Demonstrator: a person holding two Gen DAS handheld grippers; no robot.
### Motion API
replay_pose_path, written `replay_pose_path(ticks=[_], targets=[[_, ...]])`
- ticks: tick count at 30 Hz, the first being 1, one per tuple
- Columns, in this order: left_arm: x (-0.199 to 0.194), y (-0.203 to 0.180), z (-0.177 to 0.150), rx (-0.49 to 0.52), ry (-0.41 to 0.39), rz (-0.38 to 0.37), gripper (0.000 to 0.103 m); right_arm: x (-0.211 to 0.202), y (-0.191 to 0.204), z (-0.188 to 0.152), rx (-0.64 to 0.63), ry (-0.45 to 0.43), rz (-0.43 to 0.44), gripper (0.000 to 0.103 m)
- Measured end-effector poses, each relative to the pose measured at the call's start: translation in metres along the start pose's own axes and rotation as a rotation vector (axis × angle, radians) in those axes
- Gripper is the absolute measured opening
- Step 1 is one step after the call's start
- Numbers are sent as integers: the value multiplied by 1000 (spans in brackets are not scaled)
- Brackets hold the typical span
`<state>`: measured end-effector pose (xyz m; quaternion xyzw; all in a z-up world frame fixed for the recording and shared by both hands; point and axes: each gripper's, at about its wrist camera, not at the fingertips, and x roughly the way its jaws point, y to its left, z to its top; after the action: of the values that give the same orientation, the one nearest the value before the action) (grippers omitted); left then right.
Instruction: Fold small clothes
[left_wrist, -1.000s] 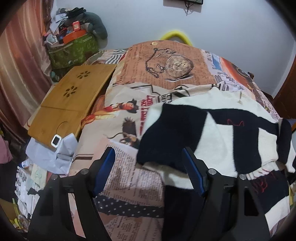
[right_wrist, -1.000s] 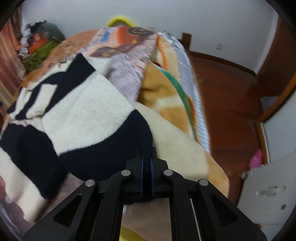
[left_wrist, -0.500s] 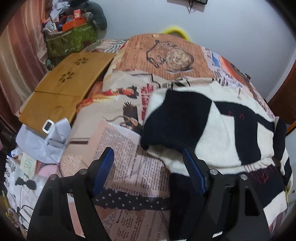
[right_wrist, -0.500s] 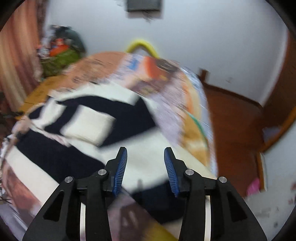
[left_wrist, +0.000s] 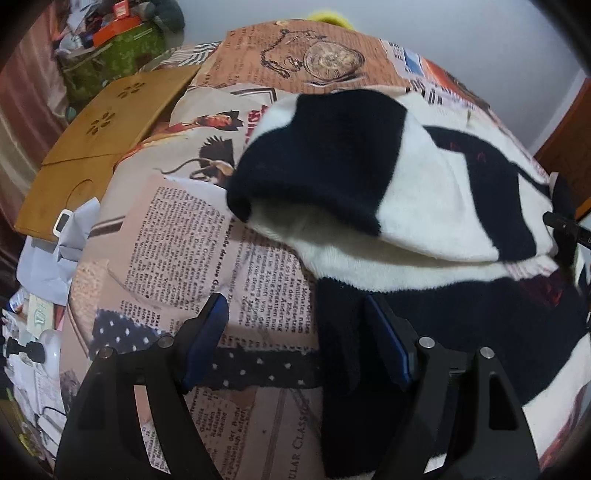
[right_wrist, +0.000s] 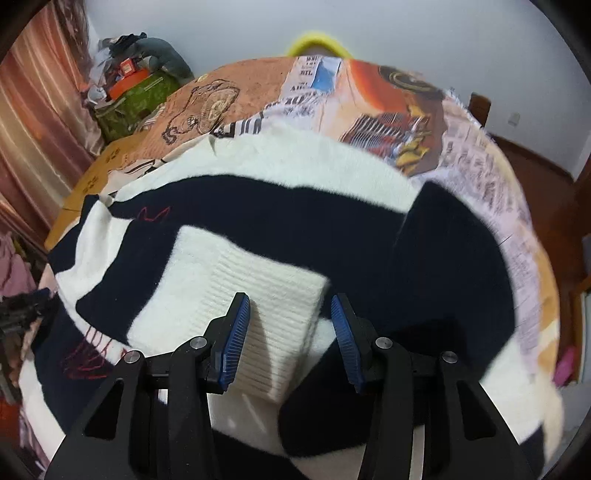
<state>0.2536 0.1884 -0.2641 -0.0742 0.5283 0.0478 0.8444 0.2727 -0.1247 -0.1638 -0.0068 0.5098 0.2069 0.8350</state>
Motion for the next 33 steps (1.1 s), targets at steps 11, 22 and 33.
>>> replay_pose_path(ticks=[11,22,33], targets=[[-16,15,23,-37,-69,62,76,-10,0,4,-116,-47,-82,8],[7,-27,59,91,-96,166,73,-35,-35,14,-54,-118,-172,8],[22,-25,55,121,-19,141,69,-27,-66,18,14,-42,-204,9]])
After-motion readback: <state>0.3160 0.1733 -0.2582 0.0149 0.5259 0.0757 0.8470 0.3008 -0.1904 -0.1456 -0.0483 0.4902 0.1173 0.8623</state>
